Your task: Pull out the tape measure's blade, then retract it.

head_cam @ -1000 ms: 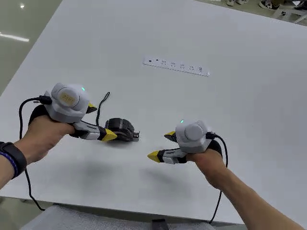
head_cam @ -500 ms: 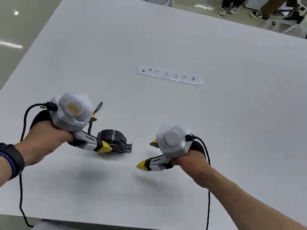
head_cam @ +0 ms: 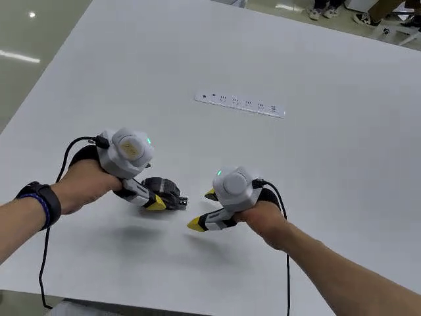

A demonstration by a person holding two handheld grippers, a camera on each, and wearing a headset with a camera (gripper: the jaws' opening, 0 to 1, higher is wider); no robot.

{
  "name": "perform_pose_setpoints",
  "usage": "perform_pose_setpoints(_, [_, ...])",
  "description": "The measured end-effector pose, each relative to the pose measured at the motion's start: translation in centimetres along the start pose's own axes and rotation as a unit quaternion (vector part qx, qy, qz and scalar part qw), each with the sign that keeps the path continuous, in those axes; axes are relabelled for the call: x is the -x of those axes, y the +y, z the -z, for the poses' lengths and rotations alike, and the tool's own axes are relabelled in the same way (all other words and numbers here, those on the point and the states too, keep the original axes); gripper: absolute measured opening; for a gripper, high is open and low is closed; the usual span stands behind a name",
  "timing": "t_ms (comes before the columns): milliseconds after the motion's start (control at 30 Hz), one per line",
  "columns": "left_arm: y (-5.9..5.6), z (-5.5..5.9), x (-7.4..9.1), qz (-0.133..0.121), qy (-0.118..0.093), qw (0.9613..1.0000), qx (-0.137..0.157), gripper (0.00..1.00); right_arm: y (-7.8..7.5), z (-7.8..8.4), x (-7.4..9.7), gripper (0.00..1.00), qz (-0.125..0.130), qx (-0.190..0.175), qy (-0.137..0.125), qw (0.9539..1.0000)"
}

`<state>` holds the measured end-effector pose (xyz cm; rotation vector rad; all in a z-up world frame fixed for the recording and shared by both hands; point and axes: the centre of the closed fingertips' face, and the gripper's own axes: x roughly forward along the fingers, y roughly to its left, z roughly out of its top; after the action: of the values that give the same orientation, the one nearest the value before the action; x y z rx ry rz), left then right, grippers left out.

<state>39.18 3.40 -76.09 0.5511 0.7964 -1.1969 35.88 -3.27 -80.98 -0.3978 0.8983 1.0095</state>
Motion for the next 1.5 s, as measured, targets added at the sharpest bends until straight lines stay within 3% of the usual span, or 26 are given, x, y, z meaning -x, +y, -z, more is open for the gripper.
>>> perform_pose_setpoints(200, [-0.2, 0.4, -1.0, 0.006, 0.019, 0.9992, -0.034, 0.48, -0.1, -0.5, -0.6, 0.51, -0.006, 0.009, 0.003, 0.9999])
perform_pose_setpoints(333, [-0.2, 1.2, -1.5, 0.009, 0.043, 0.9967, -0.069, 0.39, 0.0, -1.0, -1.2, 0.50, -0.011, 0.022, 0.004, 0.9997])
perform_pose_setpoints(467, [0.0, 1.5, -1.6, 0.009, 0.049, 0.9955, -0.081, 0.33, -0.4, -1.7, -1.8, 0.40, -0.006, 0.034, -0.004, 0.9994])
perform_pose_setpoints(867, [-0.1, 1.5, -1.6, 0.022, 0.051, 0.9949, -0.085, 0.32, -0.1, -2.4, -3.2, 0.29, -0.029, 0.058, 0.004, 0.9979])
perform_pose_setpoints(1000, [-0.1, 1.5, -1.6, 0.023, 0.050, 0.9950, -0.083, 0.32, 0.0, -2.1, -3.6, 0.28, -0.032, 0.081, 0.020, 0.9960])
perform_pose_setpoints(1233, [-0.1, 1.6, -1.7, 0.029, 0.057, 0.9946, -0.082, 0.35, 0.1, -2.3, -3.8, 0.25, -0.034, 0.090, 0.021, 0.9951])
perform_pose_setpoints(1267, [-0.2, 1.4, -2.1, 0.036, 0.055, 0.9949, -0.076, 0.35, -0.1, -2.2, -4.1, 0.24, -0.033, 0.107, 0.033, 0.9931])
perform_pose_setpoints(1500, [-0.4, 1.3, -2.8, 0.047, 0.063, 0.9919, -0.100, 0.38, -0.3, -2.2, -4.2, 0.21, -0.029, 0.114, 0.041, 0.9922])
